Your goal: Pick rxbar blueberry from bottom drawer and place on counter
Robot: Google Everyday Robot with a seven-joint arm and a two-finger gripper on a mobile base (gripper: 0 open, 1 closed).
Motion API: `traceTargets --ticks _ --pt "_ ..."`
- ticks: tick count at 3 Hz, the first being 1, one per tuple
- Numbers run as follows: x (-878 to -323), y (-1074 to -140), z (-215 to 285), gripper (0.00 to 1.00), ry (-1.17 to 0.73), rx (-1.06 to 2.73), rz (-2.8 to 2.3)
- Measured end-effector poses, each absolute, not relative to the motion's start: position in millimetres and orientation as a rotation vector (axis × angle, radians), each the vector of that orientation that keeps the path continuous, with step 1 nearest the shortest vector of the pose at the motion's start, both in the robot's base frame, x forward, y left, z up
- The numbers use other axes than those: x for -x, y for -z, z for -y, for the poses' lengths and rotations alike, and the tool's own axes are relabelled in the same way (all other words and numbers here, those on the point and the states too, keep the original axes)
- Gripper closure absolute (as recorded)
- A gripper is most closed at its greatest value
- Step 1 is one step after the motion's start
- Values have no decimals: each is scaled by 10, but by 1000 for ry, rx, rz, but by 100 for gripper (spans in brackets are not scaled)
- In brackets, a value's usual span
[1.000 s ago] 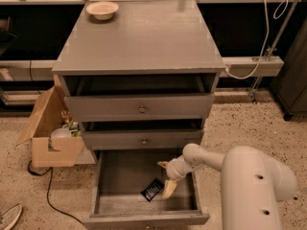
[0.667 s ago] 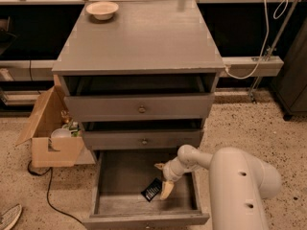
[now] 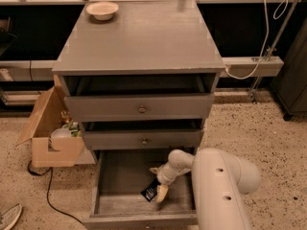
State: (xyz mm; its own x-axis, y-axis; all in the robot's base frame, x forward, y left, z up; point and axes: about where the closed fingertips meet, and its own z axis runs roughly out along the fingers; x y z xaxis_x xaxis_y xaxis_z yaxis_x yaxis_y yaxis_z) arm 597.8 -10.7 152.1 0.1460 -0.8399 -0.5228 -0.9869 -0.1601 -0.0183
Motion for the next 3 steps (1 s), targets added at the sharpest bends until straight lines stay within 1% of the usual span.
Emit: traceTargets --ticks 3 --pt "-5813 -1138 -73 0 -634 2129 -1764"
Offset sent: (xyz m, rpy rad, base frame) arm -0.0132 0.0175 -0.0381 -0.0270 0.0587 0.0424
